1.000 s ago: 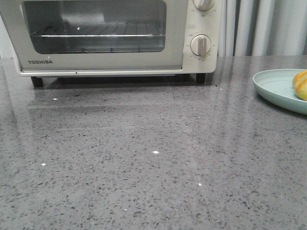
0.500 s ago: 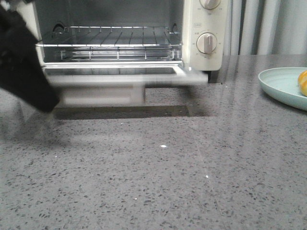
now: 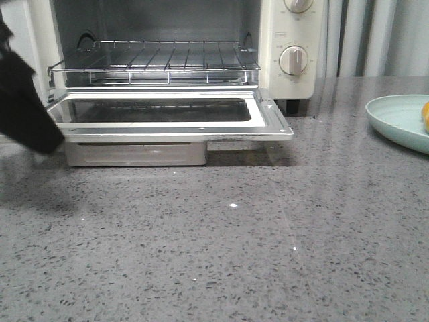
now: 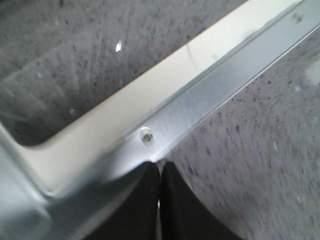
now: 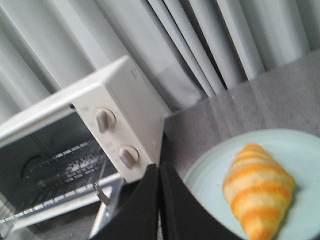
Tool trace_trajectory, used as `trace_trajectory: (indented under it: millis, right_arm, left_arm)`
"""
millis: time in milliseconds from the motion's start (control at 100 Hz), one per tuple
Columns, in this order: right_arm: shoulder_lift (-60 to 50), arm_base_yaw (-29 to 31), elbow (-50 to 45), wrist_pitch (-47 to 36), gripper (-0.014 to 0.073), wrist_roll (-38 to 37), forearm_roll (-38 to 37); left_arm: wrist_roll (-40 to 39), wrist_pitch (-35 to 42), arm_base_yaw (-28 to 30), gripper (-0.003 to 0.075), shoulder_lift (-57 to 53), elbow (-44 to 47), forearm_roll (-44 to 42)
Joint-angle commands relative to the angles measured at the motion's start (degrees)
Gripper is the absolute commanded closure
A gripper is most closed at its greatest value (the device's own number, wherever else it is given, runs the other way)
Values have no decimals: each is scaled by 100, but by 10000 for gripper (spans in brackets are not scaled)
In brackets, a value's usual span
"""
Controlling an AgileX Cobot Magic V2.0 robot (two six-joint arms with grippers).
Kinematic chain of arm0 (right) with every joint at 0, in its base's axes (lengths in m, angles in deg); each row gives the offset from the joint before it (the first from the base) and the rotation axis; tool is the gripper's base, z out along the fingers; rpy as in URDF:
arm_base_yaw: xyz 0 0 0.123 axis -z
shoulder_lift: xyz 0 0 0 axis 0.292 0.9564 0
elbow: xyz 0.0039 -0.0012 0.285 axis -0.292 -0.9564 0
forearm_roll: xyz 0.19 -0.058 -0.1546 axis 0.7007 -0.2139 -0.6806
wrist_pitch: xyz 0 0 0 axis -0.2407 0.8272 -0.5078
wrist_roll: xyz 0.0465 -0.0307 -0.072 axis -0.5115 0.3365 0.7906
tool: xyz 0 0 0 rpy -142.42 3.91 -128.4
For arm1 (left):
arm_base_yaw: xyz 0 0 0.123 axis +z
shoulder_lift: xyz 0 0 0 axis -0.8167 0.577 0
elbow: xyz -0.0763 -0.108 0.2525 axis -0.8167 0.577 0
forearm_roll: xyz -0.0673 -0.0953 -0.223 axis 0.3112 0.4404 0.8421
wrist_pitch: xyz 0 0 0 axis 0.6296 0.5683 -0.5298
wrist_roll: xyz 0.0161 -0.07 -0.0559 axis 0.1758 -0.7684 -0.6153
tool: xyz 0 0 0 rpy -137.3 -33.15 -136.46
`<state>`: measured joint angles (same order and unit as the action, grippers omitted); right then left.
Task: Put bread in oven
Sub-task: 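Hook the door handle with the left gripper and pull it down open, then withdraw the left gripper and reach the right gripper to the croissant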
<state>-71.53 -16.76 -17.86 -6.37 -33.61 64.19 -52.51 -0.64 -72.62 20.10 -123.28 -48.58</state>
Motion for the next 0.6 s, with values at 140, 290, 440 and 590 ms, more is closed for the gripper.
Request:
trace_trajectory:
  millis: [140, 290, 440, 590]
  right_arm:
    - [191, 34, 951, -220, 661, 655, 7]
    - [724, 34, 1557, 244, 661, 1084, 7]
    - [1938, 34, 2342, 1426, 661, 1529, -41]
    - [3294, 34, 3236, 2489, 619, 1527, -347]
  left_arm:
    - [-46, 969, 81, 741, -1477, -391, 368]
    - [-46, 769, 81, 741, -2503, -391, 503]
    - [-46, 443, 81, 741, -3542, -391, 550]
    - [-46, -123, 81, 741, -4119, -369, 514]
